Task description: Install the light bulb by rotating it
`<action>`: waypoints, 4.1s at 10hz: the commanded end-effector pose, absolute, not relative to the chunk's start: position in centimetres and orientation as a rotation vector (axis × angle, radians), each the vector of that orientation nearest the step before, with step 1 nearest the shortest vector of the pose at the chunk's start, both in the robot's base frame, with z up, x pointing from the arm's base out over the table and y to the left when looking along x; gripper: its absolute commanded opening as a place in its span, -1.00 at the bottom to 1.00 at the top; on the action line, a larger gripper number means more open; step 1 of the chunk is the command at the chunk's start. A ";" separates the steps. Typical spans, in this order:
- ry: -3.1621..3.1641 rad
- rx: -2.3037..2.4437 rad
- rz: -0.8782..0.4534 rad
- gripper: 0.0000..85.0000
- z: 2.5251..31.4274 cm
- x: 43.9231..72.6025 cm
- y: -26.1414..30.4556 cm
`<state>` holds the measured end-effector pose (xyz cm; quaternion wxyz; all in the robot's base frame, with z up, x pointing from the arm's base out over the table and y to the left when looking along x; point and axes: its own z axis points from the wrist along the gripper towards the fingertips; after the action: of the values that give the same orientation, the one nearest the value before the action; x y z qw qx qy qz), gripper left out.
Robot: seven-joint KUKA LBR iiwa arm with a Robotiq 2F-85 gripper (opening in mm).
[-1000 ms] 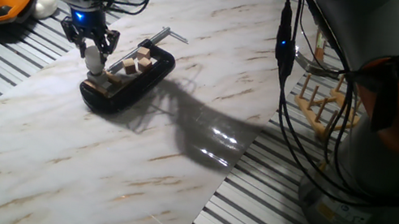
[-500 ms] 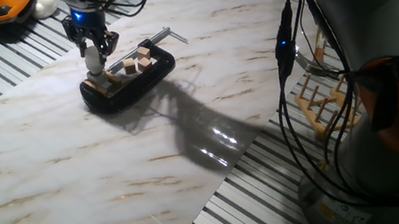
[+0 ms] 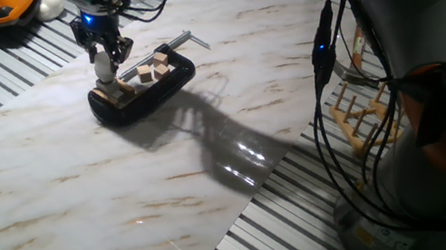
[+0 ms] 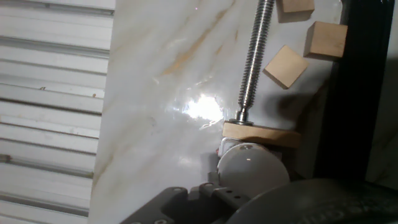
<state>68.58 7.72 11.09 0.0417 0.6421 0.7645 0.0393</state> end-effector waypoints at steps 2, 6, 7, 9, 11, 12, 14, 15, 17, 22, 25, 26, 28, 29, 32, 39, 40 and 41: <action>2.366 1.932 0.116 0.60 11.1 68.5 7.7; 2.525 1.769 0.063 1.00 11.1 68.6 7.6; 2.605 1.648 0.044 1.00 11.2 68.6 7.5; 2.783 1.288 0.033 0.60 11.4 68.6 7.5; 2.909 0.969 0.002 0.60 11.6 68.8 7.5; 2.935 0.895 -0.017 0.60 11.8 68.7 7.5; 2.959 0.841 -0.045 0.60 12.0 68.7 7.5; 2.974 0.793 -0.052 0.60 12.0 68.7 7.5; 3.015 0.589 -0.061 0.60 12.1 68.6 7.4; 3.084 0.199 -0.054 1.00 12.0 68.7 7.4; 3.069 0.094 -0.046 1.00 12.0 68.7 7.4; 3.065 0.045 -0.043 1.00 12.0 68.7 7.4; 3.052 -0.038 -0.053 1.00 12.0 68.7 7.4; 3.058 -0.087 -0.055 1.00 12.0 68.7 7.4; 3.053 -0.202 -0.060 1.00 12.0 68.7 7.3; 3.006 -0.377 -0.037 1.00 11.6 68.8 7.4; 3.003 -0.400 -0.029 1.00 11.5 68.8 7.4; 2.996 -0.436 -0.032 1.00 11.5 68.8 7.5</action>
<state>68.77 7.49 11.51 0.0535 0.0400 0.9976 -0.0207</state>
